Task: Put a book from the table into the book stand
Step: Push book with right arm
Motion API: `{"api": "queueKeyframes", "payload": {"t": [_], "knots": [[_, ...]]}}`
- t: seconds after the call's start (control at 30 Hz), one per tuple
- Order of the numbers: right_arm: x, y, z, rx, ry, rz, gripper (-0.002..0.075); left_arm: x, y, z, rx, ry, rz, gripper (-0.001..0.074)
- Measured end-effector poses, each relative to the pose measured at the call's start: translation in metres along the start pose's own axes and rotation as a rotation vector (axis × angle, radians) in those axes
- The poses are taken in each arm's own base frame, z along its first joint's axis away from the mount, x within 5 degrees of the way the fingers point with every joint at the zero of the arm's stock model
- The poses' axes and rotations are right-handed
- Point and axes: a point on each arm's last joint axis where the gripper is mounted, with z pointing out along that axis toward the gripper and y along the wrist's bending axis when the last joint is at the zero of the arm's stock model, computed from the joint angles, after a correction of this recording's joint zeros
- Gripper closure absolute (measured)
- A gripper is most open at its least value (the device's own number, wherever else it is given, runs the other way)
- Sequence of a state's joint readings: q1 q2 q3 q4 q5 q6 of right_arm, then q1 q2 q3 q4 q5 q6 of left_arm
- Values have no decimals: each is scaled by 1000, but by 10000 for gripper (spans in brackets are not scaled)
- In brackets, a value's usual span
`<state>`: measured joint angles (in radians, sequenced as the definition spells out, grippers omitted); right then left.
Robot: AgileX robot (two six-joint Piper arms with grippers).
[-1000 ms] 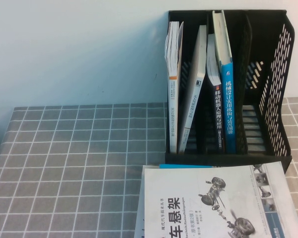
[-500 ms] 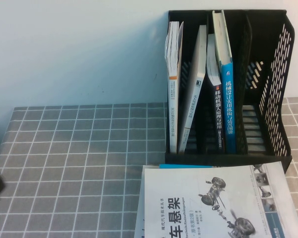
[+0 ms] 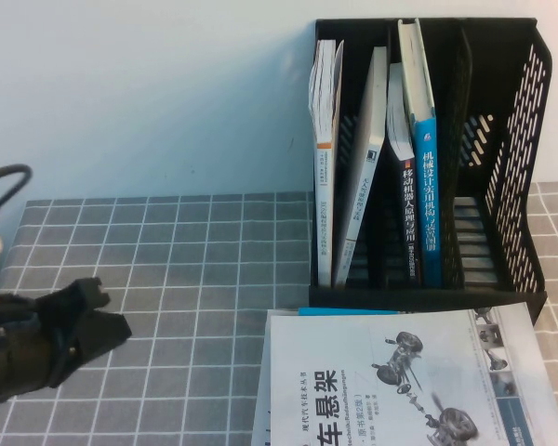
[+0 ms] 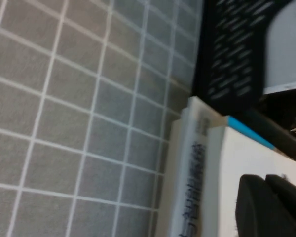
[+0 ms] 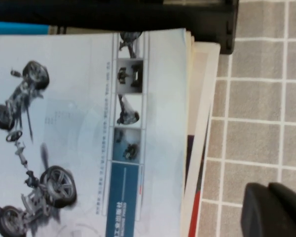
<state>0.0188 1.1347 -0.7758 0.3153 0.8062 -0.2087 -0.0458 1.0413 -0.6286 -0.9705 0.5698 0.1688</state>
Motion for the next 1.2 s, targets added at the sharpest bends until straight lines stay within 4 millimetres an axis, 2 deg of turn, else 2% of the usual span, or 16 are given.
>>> {"api": "queueKeyframes", "payload": {"t": [0.17, 0.43, 0.9, 1.2], "knots": [[-2, 10, 30, -31, 122, -58, 729, -3, 13, 23, -55, 70, -13, 738], [-5, 11, 65, -53, 210, 29, 729, 2, 18, 31, -58, 155, 92, 738], [-8, 15, 91, -86, 263, 89, 729, 4, 17, 30, -43, 181, 117, 738], [-13, 24, 107, -217, 257, 132, 729, 5, 16, 30, -39, 193, 116, 738]]}}
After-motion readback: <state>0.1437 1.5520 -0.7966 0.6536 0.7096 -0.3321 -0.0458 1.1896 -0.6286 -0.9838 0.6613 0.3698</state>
